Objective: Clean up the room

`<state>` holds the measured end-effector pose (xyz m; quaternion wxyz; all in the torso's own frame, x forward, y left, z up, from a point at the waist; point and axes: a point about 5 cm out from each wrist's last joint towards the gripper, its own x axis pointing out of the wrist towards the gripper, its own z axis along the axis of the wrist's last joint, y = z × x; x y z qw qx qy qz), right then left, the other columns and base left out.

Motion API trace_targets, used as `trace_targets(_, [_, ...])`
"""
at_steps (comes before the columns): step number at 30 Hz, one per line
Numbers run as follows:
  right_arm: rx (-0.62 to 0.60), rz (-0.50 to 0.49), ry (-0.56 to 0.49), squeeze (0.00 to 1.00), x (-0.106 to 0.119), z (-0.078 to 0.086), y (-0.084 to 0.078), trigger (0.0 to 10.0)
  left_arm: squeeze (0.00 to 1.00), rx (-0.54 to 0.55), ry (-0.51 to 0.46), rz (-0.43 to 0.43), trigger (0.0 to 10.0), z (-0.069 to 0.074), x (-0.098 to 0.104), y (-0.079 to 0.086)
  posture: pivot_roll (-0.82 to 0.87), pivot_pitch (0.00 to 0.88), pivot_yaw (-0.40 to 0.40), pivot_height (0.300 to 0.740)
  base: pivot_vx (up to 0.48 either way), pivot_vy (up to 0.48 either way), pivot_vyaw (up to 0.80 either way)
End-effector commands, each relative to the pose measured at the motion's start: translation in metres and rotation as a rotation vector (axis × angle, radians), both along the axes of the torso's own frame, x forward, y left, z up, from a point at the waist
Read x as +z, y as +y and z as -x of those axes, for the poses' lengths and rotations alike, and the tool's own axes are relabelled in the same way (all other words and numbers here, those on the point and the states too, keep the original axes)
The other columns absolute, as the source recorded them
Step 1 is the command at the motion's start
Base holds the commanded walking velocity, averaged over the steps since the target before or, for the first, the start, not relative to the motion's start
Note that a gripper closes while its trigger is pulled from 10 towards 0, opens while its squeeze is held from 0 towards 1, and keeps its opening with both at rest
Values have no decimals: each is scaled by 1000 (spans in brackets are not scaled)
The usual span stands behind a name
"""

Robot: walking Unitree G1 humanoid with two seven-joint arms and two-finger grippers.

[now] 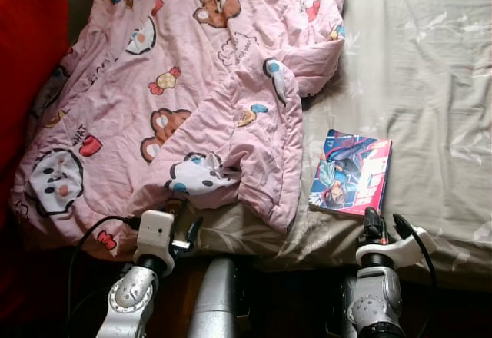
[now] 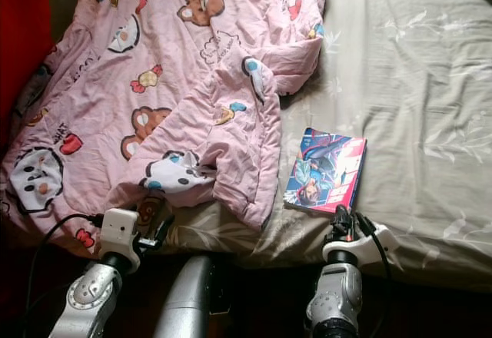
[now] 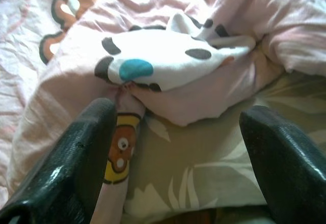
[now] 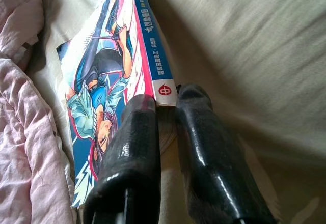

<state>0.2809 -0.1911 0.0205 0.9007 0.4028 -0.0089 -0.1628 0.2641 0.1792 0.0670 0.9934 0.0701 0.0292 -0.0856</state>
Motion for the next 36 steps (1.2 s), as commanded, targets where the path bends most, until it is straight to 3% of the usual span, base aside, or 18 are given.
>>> trace_targets(1, [-50,-50,63,0,-16,17,2,0,0,24,51,-24,10000,8,-13,9,18,267,161,628,0,0,0])
trace_targets(5, [-57,-78,93,39,-22,23,3,0,0,23,49,-27,10000,9,-15,10,16,270,161,628,0,0,0])
trace_targets(6, [-57,-85,103,816,-24,24,4,627,0,22,48,-27,10000,9,-15,10,16,271,161,628,0,0,0])
trace_targets(7, [-58,-92,112,1000,-26,26,4,9529,0,20,48,-27,10000,9,-15,10,17,271,161,628,0,0,0])
trace_targets(9, [-60,-98,119,1000,-28,26,5,9529,0,19,47,-28,10000,9,-16,10,17,271,162,628,0,0,0])
trace_targets(10, [-60,-100,123,1000,-28,27,6,10000,0,18,46,-28,10000,8,-16,10,15,272,162,628,0,0,0])
trace_targets(24, [-62,-94,160,1000,-34,38,6,10000,0,6,40,-37,10000,9,-17,8,9,277,162,628,0,0,0])
trace_targets(25, [-55,-90,164,204,-35,37,6,10000,0,5,40,-37,10000,9,-17,8,10,277,162,628,0,0,0])
trace_targets(26, [-47,-86,165,0,-35,36,7,10000,0,4,41,-39,10000,9,-18,8,13,278,162,628,0,0,0])
trace_targets(29, [-36,-86,161,0,-34,33,6,10000,0,1,41,-42,10000,10,-18,8,14,280,163,628,0,0,0])
trace_targets(30, [-23,-78,142,67,-31,30,7,10000,0,1,40,-43,10000,10,-18,8,15,282,164,628,0,0,0])
trace_targets(31, [-23,-78,142,67,-31,30,7,10000,0,1,40,-43,10000,10,-18,8,15,282,164,628,0,0,0])
trace_targets(32, [-16,-74,130,1000,-28,28,7,10000,0,1,40,-44,10000,10,-18,8,16,284,165,628,0,0,0])
trace_targets(36, [0,-49,76,1000,-16,17,5,10000,0,0,40,-46,10000,11,-18,8,17,289,168,628,0,0,0])
